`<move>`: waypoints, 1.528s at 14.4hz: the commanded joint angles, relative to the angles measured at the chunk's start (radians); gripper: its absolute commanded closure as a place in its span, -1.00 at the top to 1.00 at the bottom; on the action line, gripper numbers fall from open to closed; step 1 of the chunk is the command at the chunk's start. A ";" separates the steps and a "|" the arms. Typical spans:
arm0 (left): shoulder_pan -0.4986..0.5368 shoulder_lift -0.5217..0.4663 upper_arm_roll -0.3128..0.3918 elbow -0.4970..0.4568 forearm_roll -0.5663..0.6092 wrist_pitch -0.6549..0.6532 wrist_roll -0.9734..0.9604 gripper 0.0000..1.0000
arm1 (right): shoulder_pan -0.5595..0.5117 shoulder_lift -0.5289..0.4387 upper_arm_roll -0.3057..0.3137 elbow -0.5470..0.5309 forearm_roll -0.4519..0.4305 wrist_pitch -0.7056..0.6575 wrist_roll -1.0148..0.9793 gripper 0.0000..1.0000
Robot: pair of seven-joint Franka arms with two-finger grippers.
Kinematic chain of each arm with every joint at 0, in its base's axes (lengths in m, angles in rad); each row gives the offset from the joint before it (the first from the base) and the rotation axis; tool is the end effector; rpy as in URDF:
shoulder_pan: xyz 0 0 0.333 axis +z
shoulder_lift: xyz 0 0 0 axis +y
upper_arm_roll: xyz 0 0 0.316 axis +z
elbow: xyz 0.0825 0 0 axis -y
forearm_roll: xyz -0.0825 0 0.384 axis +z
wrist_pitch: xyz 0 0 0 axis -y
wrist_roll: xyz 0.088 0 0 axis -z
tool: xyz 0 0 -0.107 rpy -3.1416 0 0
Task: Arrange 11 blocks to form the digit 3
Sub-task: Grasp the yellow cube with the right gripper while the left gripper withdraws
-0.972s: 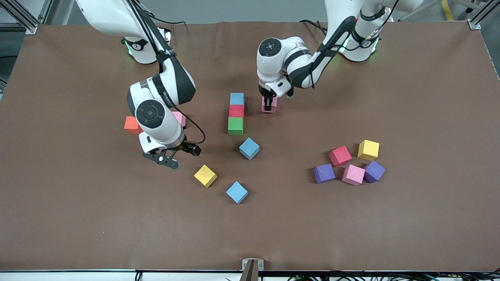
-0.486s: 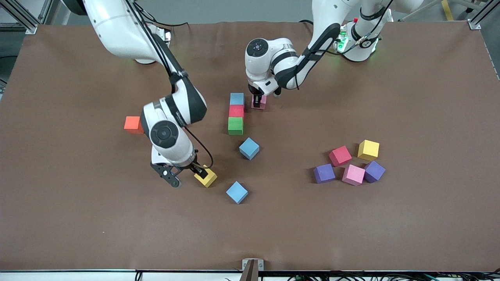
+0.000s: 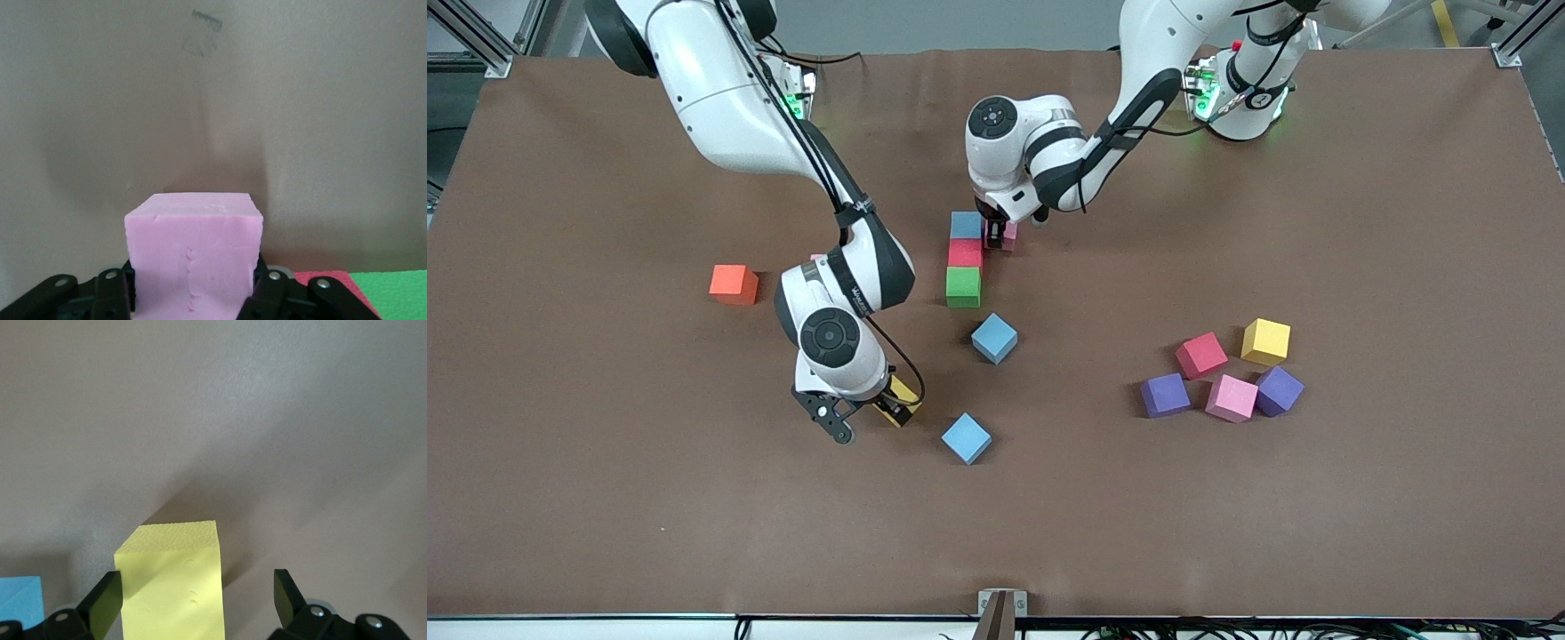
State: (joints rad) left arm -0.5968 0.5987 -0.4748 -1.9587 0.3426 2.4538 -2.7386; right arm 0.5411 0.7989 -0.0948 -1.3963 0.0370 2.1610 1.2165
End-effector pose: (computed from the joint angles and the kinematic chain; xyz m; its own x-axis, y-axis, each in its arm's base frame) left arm 0.3003 -0.5343 0.1944 0.1039 0.9945 -0.0125 0.9934 -0.1044 -0.0484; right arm 0.6503 0.3280 0.2286 0.7224 -0.6911 0.0248 -0.6914 -0.7212 0.0420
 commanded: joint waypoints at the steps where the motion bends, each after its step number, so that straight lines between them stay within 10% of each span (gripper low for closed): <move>1: -0.026 0.021 0.005 0.034 0.006 -0.027 -0.093 -0.15 | 0.003 0.028 0.004 0.026 -0.002 0.022 0.026 0.95; 4: -0.031 0.026 0.011 0.041 0.009 -0.030 -0.093 0.15 | 0.007 0.039 0.004 0.025 -0.002 0.042 0.026 0.82; 5: -0.029 0.023 0.012 0.041 0.013 -0.033 -0.089 0.99 | 0.013 0.042 0.004 0.025 -0.002 0.051 0.032 0.82; 22: 0.083 -0.163 -0.021 0.024 0.009 -0.228 0.201 1.00 | 0.000 0.013 0.006 0.031 0.001 0.039 0.029 1.00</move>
State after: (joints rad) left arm -0.5699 0.4763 -0.4901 -1.9127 0.3435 2.2381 -2.6285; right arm 0.5488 0.8212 -0.0944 -1.3692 0.0367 2.2121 1.2333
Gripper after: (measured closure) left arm 0.000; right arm 0.000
